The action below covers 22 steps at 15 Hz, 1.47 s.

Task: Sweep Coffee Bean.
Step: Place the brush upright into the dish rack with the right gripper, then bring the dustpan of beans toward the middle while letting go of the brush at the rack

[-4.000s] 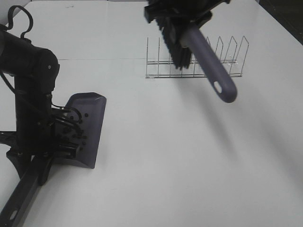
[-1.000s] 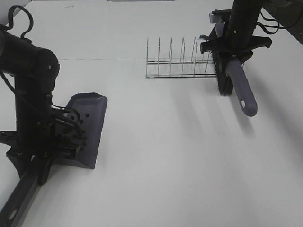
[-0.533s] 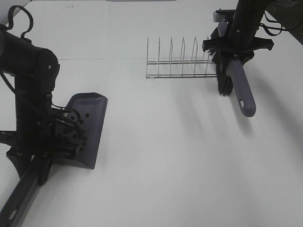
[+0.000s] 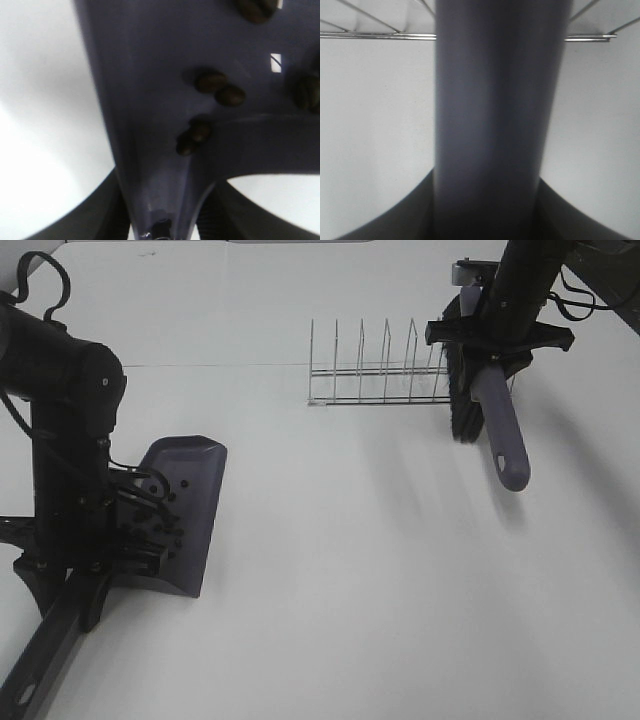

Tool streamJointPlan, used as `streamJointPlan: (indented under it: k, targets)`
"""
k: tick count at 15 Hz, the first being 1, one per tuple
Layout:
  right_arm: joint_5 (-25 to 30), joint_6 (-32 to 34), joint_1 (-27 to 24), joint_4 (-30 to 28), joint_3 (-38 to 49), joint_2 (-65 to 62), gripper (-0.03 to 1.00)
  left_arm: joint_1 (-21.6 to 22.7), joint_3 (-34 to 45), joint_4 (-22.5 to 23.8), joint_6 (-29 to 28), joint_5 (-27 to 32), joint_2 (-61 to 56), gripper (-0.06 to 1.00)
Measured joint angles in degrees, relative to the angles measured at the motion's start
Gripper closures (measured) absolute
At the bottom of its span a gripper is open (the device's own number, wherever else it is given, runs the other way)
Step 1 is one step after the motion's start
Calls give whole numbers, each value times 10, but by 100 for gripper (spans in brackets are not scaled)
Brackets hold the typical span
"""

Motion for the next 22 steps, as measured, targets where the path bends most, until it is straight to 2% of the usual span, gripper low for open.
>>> streamJointPlan:
  k: [7,8,10,12,16,22]
  targets:
    - [1,7,7,-28,0,0,66,0,0,0,0,0,0,59]
    - [1,10,7,-34,0,0,61,0,0,0,1,0,0,59]
    - [1,10,7,-36,0,0,43,0,0,0,1,0,0,59]
    - [1,10,6,-33,0,0,37,0,0,0,1,0,0,59]
    - [1,10,6,-31,0,-3,36,0,0,0,1,0,0,59]
    - [1,-8,6,-121,0,-64,34,0,0,0,1,0,0,59]
